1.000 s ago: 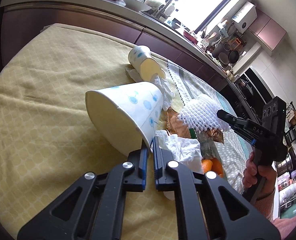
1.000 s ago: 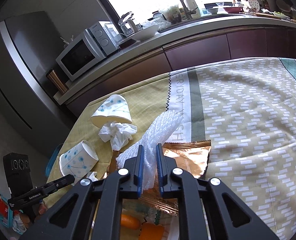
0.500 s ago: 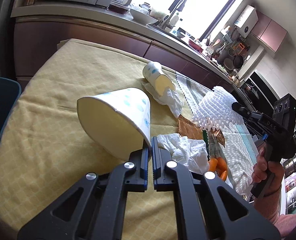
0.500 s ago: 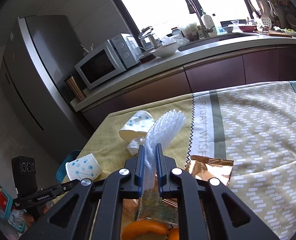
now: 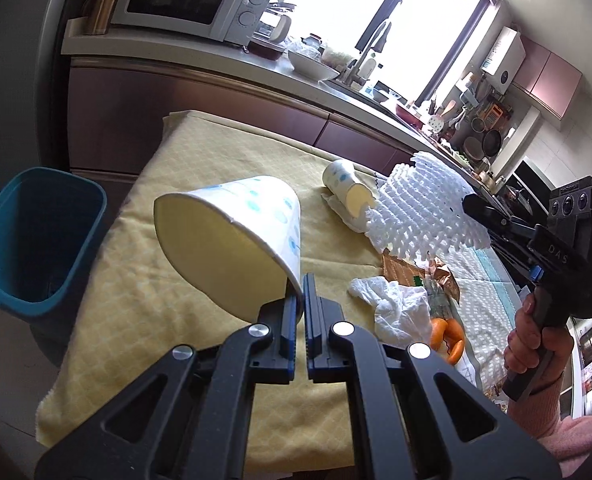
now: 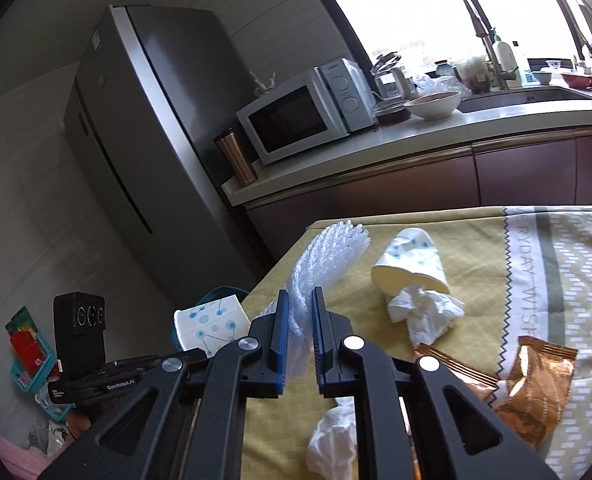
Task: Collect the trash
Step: 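Carry the cup and foam net to the teal bin and release both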
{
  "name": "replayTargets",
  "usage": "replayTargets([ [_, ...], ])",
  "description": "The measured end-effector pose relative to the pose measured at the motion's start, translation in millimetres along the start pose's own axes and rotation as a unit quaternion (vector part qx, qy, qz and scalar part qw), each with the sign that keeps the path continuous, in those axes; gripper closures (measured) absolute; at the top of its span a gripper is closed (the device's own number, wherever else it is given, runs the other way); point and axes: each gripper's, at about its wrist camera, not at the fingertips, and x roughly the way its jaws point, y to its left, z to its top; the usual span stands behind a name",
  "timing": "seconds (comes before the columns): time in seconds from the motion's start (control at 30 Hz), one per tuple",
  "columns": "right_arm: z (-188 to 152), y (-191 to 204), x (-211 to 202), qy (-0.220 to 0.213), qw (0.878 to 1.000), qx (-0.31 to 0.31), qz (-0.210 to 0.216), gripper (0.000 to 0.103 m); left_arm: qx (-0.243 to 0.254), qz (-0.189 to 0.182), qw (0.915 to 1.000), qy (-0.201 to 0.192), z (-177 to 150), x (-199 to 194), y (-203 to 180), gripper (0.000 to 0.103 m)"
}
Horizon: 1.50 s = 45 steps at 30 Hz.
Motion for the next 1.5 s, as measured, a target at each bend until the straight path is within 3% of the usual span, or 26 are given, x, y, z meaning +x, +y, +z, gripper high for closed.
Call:
replayTargets([
  [0.37, 8.2, 50.6, 79.3, 0.047, 0.996, -0.021, 0.079, 0.093, -0.038, 0.067, 0.9964, -0.034, 2.2, -46.3, 54.3, 0.099],
  [0.63, 11.4, 86.0, 135.8, 0.082, 0.990, -0.032, 0.108, 0.093, -0.070, 0.118, 0.9893, -0.050, 6.6, -66.8, 103.1, 0.099],
  [1.03, 4.1, 130.5, 211.0, 0.129, 0.983, -0.059, 0.114, 0.093, -0.108, 0.175, 0.9779, -0.037, 9.0, -66.5, 167.0, 0.099],
  [1.5, -14.5, 152.8, 283.1, 0.199, 0.972, -0.102, 0.069, 0.093, -0.135, 0.199, 0.9706, -0.005, 15.2, -38.0, 209.0, 0.099],
])
